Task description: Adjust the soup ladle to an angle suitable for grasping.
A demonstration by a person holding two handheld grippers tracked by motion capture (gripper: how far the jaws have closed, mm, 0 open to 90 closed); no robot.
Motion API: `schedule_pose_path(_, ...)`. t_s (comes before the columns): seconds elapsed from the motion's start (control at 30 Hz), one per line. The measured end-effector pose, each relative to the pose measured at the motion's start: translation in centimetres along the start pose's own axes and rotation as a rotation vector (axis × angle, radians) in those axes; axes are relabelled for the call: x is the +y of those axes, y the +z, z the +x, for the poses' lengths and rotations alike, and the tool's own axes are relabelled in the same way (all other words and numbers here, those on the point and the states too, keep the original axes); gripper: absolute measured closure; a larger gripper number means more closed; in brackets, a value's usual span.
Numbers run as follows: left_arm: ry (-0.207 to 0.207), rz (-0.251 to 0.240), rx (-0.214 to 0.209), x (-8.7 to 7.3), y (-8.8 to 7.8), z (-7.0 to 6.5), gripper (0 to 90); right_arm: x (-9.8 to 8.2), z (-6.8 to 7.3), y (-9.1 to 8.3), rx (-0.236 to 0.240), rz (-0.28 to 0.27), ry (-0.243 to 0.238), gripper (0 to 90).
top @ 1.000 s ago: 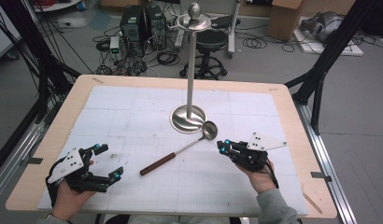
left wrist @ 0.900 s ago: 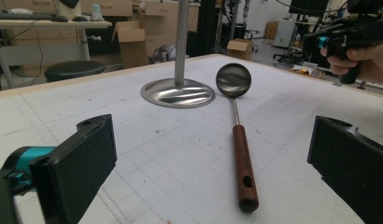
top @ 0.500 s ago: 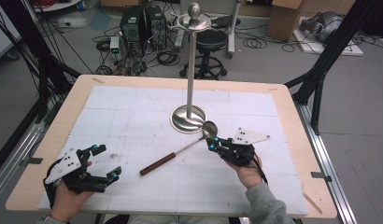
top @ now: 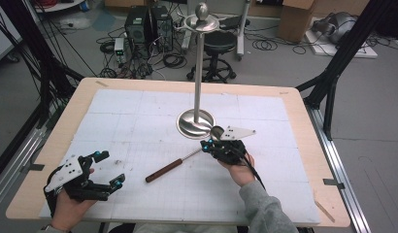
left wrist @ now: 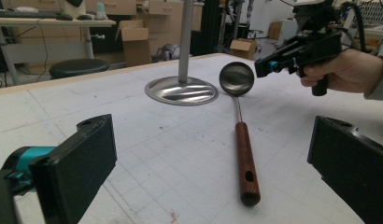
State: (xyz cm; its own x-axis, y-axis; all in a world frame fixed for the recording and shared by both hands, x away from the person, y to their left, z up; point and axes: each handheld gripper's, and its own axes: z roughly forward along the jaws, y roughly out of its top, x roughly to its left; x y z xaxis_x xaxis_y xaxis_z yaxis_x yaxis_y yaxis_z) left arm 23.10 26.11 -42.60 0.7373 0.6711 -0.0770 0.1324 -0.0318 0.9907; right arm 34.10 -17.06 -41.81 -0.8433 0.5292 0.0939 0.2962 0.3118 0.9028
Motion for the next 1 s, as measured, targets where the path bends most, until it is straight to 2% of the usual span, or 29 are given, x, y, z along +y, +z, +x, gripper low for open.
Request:
schedule_pose_path(0.17,-0.003,0.000,-0.002,0.0,-0.1,-0.1,1.7,0.0,-0.5,1.7,0.002,0.049,0.013,89.3)
schedule_pose_path(0.27,-0.001,0.006,-0.001,0.0,-0.1,-0.1,1.7,0.0,-0.6,2.2,-0.003,0.072,0.017,89.3)
schedule_pose_path(0.37,0.000,0.011,0.006,0.0,-0.1,-0.1,1.7,0.2,-1.0,2.8,-0.030,0.102,0.027,89.3)
schedule_pose_path(0.53,-0.007,0.014,0.009,-0.1,-0.1,0.0,1.7,0.1,-1.5,3.6,-0.033,0.141,0.036,89.3)
schedule_pose_path(0.67,-0.004,0.019,0.006,-0.1,-0.1,-0.1,1.7,-0.3,-1.9,4.7,-0.039,0.179,0.020,89.3)
schedule_pose_path(0.73,-0.004,0.018,0.005,-0.1,-0.1,-0.1,1.8,-0.3,-2.0,4.9,-0.047,0.181,0.022,89.3)
schedule_pose_path(1.0,-0.018,0.009,-0.007,0.0,-0.2,0.0,1.7,0.0,-1.6,5.9,-0.074,0.222,-0.012,89.3)
